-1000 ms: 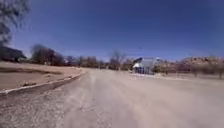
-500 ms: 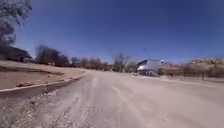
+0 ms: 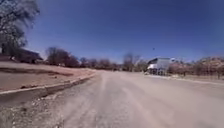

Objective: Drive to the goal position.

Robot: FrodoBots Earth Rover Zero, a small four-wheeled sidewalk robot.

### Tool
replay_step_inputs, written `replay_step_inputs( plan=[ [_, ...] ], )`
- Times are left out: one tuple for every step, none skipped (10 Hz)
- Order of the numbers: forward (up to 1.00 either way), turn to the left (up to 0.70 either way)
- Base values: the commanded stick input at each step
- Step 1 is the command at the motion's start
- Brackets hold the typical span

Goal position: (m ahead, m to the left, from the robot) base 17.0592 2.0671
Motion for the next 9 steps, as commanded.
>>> replay_step_inputs(
  plan=[
    [1.0, 0.0],
    [1.0, 0.0],
    [1.0, 0.0],
    [1.0, 0.0],
    [1.0, 0.0],
    [1.0, 0.0],
    [1.0, 0.0],
    [1.0, 0.0],
    [1.0, 0.0]
  ],
)
